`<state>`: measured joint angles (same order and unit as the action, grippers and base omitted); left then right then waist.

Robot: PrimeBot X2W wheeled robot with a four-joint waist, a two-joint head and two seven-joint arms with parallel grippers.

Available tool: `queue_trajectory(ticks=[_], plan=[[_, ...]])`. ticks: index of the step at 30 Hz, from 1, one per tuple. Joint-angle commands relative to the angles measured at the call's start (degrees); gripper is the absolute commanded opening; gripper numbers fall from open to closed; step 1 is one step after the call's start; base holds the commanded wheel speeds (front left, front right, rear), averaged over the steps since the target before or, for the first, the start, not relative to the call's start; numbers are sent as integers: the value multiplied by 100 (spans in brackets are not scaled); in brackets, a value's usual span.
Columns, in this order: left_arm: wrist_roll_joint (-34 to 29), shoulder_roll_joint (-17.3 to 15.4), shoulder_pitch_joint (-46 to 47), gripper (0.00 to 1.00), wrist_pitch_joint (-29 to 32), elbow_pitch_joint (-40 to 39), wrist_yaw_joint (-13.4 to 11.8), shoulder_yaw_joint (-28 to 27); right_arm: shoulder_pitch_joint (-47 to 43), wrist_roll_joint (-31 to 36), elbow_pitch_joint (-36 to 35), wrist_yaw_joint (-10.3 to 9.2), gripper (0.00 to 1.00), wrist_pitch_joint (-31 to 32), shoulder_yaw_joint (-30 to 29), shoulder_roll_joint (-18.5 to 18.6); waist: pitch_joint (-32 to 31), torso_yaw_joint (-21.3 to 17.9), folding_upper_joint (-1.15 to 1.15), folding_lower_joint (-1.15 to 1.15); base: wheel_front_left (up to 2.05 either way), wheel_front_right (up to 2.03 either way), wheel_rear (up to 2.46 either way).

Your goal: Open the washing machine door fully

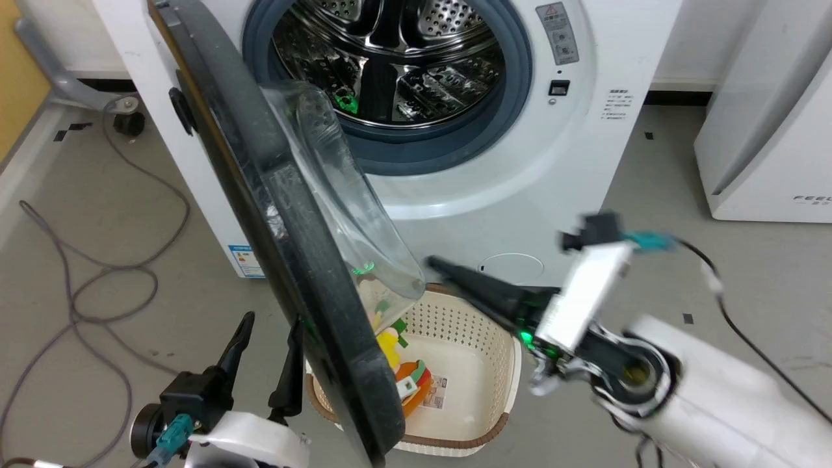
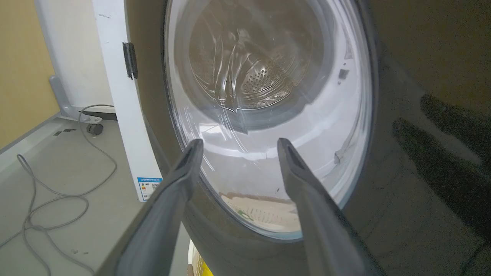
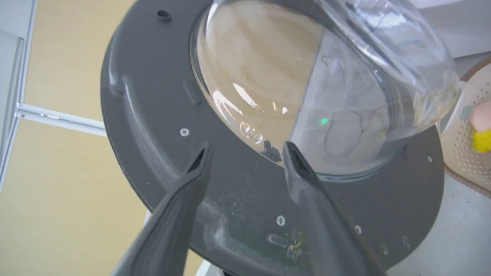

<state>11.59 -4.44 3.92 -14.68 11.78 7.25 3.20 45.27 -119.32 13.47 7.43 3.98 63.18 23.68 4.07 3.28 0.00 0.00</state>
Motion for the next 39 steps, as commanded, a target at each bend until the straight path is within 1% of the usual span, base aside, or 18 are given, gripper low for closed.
queue_trajectory(ticks=[1,3,6,7,10,12,14,16,18,20,22,23,25,27,28,29,34,39], plan=[[-48,-4,-81,100,-32,-3,24,-9,-150,53,-26,6,100,-71,-27,65,-2,-13,0,0,0,0,0],[-75,-15,-95,100,-32,1,24,-21,-472,259,-51,6,100,-597,-142,237,-30,-24,0,0,0,0,0],[-101,-39,-100,100,-32,9,24,-33,-1017,372,-100,6,100,-1469,-406,412,-64,-29,0,0,0,0,0],[-110,-49,-99,100,-32,6,24,-43,-1196,396,-110,6,100,-1656,-503,462,-71,-32,0,0,0,0,0],[-146,-83,-110,100,-32,2,24,-84,-1764,554,30,6,100,-1883,-1003,541,-97,-56,0,0,0,0,0],[-163,-104,-138,100,-32,1,24,-129,-2204,953,420,6,100,-1893,-1830,430,-122,-93,0,0,0,0,0],[-179,-119,-169,100,-32,-6,24,-170,-2625,1751,871,6,100,-1895,-2638,194,-140,-127,0,0,0,0,0],[-196,-134,-196,100,-32,-8,24,-207,-3018,2590,1142,6,100,-1896,-3568,-215,-161,-161,0,0,0,0,0],[-210,-148,-225,100,-32,2,24,-239,-3369,3686,1267,6,100,-1896,-4443,-579,-186,-195,0,0,0,0,0],[-225,-155,-246,100,-32,9,24,-261,-3708,4781,1126,6,100,-1897,-5329,-1033,-200,-216,0,0,0,0,0],[-238,-158,-259,100,-32,20,24,-281,-4024,6124,826,6,100,-1897,-6140,-1445,-210,-234,0,0,0,0,0],[-243,-159,-262,100,-32,27,24,-290,-4166,6712,603,6,100,-1897,-6477,-1681,-213,-243,0,0,0,0,0],[-250,-162,-262,100,-32,38,24,-303,-4406,7911,77,6,100,-1897,-6960,-1937,-212,-254,0,0,0,0,0],[-255,-169,-255,100,-32,47,24,-310,-4591,9029,-475,6,100,-1897,-7260,-2043,-202,-263,0,0,0,0,0],[-255,-175,-249,100,-32,53,24,-314,-4667,9473,-720,6,100,-1897,-7331,-2065,-196,-267,0,0,0,0,0],[-255,-180,-242,100,-32,59,24,-317,-4739,9784,-918,6,100,-1897,-7342,-2072,-191,-270,0,0,0,0,0],[-255,-197,-221,100,-32,75,24,-339,-4994,10918,-1564,6,100,-1829,-7163,-2078,-168,-277,0,0,0,0,0],[-251,-208,-205,100,-32,84,24,-348,-5162,11646,-1993,6,100,-1370,-6852,-2079,-138,-264,0,0,0,0,0]])
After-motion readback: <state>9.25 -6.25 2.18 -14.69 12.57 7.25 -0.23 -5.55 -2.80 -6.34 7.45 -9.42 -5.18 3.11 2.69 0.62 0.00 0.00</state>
